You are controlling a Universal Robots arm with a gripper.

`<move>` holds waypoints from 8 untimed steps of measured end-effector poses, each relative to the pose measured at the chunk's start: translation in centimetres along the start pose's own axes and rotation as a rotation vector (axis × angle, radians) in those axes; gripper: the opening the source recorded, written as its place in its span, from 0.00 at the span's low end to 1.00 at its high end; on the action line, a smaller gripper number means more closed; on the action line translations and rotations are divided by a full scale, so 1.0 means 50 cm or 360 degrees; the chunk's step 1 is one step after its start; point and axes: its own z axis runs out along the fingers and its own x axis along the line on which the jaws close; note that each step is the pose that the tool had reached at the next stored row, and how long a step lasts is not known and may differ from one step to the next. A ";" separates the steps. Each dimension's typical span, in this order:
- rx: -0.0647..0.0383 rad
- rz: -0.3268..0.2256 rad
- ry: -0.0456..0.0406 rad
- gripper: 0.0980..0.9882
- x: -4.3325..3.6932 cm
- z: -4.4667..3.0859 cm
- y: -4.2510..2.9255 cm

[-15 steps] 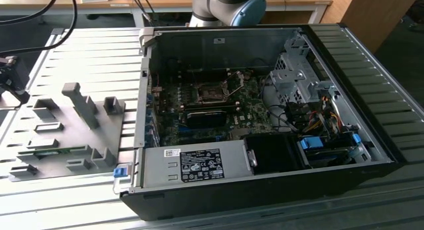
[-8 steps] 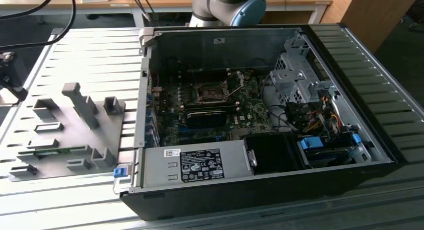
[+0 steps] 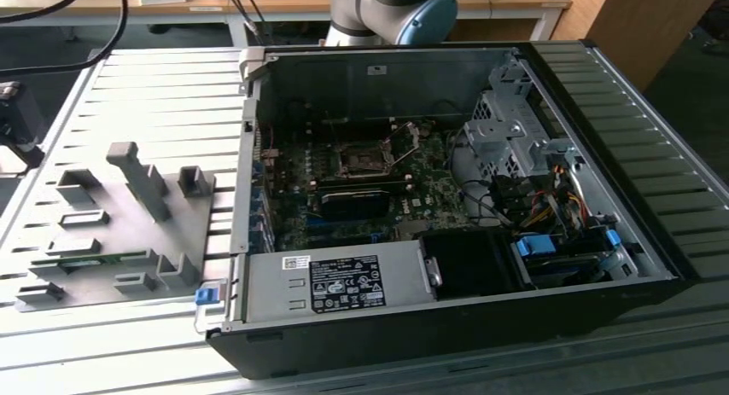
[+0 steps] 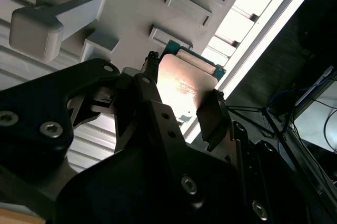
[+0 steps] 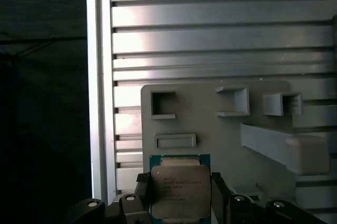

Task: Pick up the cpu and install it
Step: 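Pick up the cpu and move it towards the insertion slot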

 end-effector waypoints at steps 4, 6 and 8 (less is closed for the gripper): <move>0.0000 0.0001 0.0000 0.50 0.000 -0.008 0.001; 0.0000 0.0001 0.0000 0.50 0.000 -0.012 0.001; 0.0000 0.0001 0.0000 0.50 0.000 -0.018 0.002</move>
